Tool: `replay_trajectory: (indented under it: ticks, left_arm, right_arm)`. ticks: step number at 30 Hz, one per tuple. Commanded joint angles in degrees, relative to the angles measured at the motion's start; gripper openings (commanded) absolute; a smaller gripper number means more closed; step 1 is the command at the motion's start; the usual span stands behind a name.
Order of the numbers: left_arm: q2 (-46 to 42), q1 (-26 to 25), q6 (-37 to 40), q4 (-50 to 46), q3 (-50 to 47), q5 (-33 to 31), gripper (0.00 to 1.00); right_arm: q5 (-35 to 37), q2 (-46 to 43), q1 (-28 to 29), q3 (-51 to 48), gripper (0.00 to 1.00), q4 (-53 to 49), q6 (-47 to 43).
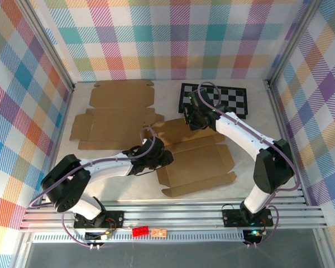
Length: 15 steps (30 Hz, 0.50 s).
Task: Fold the paper box
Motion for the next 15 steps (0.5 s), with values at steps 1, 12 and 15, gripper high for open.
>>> replay_trajectory:
  ticks: [1, 12, 15]
  left_arm:
    - [-1.2, 2.9, 4.1, -0.9, 0.9, -1.6, 0.44]
    - [0.2, 7.5, 7.7, -10.2, 2.5, -4.6, 0.5]
    - [0.8, 8.0, 7.7, -11.2, 3.4, -6.1, 0.51]
  right_arm:
    - [-0.1, 0.5, -0.5, 1.4, 0.0, -0.3, 0.2]
    - [-0.3, 0.7, -0.6, 2.0, 0.0, -0.2, 0.5]
    - [-0.2, 0.7, -0.6, 2.1, 0.0, -0.4, 0.4]
